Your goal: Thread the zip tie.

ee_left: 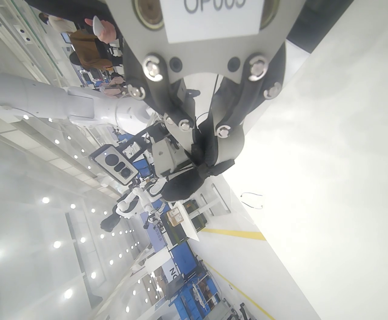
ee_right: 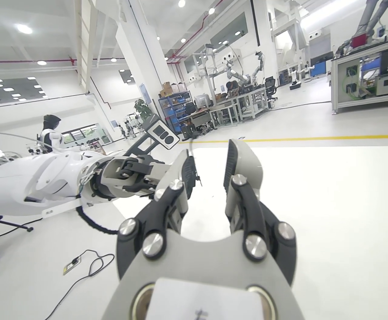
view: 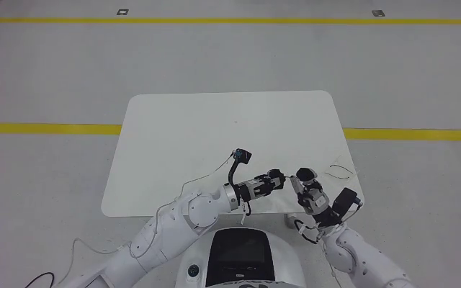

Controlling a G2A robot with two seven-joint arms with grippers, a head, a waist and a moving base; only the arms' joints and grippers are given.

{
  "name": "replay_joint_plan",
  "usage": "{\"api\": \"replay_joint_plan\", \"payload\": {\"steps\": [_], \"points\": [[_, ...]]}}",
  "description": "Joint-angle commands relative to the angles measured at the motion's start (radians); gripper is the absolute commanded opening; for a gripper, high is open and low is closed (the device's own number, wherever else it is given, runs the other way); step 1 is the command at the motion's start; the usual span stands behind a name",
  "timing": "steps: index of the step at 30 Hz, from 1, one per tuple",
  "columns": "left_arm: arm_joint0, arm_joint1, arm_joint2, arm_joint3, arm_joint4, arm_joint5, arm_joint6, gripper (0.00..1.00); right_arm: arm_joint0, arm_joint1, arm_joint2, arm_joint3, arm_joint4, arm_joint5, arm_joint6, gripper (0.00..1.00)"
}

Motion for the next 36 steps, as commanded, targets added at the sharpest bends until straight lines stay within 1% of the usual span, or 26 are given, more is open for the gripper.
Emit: {"api": "replay_joint_plan", "payload": {"steps": [1, 5, 14, 15, 17, 18, 20, 21, 22, 24, 25, 26, 28, 29, 31, 36], "points": [[0.000, 0.000, 0.000, 0.000, 0.000, 0.000, 0.000, 0.00, -0.022, 0.008, 0.017, -0.006, -0.025, 0.000, -0.027, 1.00], [0.000, 0.000, 0.000, 0.000, 0.000, 0.000, 0.000, 0.00, -0.045, 0.022, 0.029, -0.017, -0.093, 0.000, -0.072, 1.00], [0.002, 0.000, -0.001, 0.000, -0.003, 0.002, 0.003, 0.00, -0.045, 0.022, 0.029, -0.017, -0.093, 0.000, -0.072, 1.00], [0.009, -0.001, -0.005, 0.001, -0.032, 0.013, 0.008, 0.00, -0.039, 0.021, 0.035, -0.022, -0.106, 0.011, -0.069, 1.00], [0.011, -0.001, -0.016, -0.004, -0.086, 0.027, -0.011, 0.00, -0.039, 0.021, 0.050, -0.009, -0.165, 0.053, -0.083, 1.00], [0.019, -0.001, -0.027, -0.009, -0.152, 0.020, -0.029, 0.00, -0.042, 0.022, 0.059, -0.002, -0.213, 0.082, -0.105, 1.00], [0.021, 0.002, -0.047, -0.012, -0.254, 0.005, -0.087, 0.00, -0.049, 0.023, 0.073, 0.015, -0.273, 0.110, -0.135, 1.00], [0.022, 0.004, -0.057, -0.009, -0.293, 0.001, -0.113, 0.00, -0.052, 0.024, 0.082, 0.023, -0.304, 0.136, -0.143, 1.00], [0.022, 0.007, -0.069, -0.008, -0.341, 0.009, -0.151, 0.00, -0.057, 0.025, 0.091, 0.029, -0.354, 0.173, -0.149, 1.00], [0.023, 0.011, -0.089, -0.008, -0.408, 0.013, -0.194, 0.00, -0.065, 0.026, 0.099, 0.031, -0.394, 0.196, -0.160, 1.00], [0.021, 0.013, -0.099, -0.005, -0.440, 0.032, -0.221, 0.00, -0.067, 0.026, 0.104, 0.034, -0.424, 0.210, -0.166, 1.00], [0.021, 0.014, -0.106, -0.006, -0.466, 0.040, -0.235, 0.00, -0.067, 0.027, 0.108, 0.036, -0.451, 0.219, -0.170, 1.00], [0.020, 0.016, -0.119, -0.006, -0.513, 0.069, -0.262, 0.00, -0.067, 0.027, 0.113, 0.037, -0.504, 0.248, -0.180, 1.00], [0.020, 0.016, -0.125, -0.005, -0.529, 0.072, -0.265, 0.00, -0.067, 0.026, 0.110, 0.038, -0.527, 0.251, -0.181, 1.00], [0.008, 0.018, -0.129, -0.008, -0.480, 0.067, -0.261, 0.00, -0.063, 0.023, 0.108, 0.042, -0.531, 0.259, -0.174, 1.00], [0.008, 0.018, -0.129, -0.008, -0.480, 0.067, -0.261, 0.00, -0.063, 0.023, 0.108, 0.042, -0.531, 0.259, -0.174, 1.00]]}}
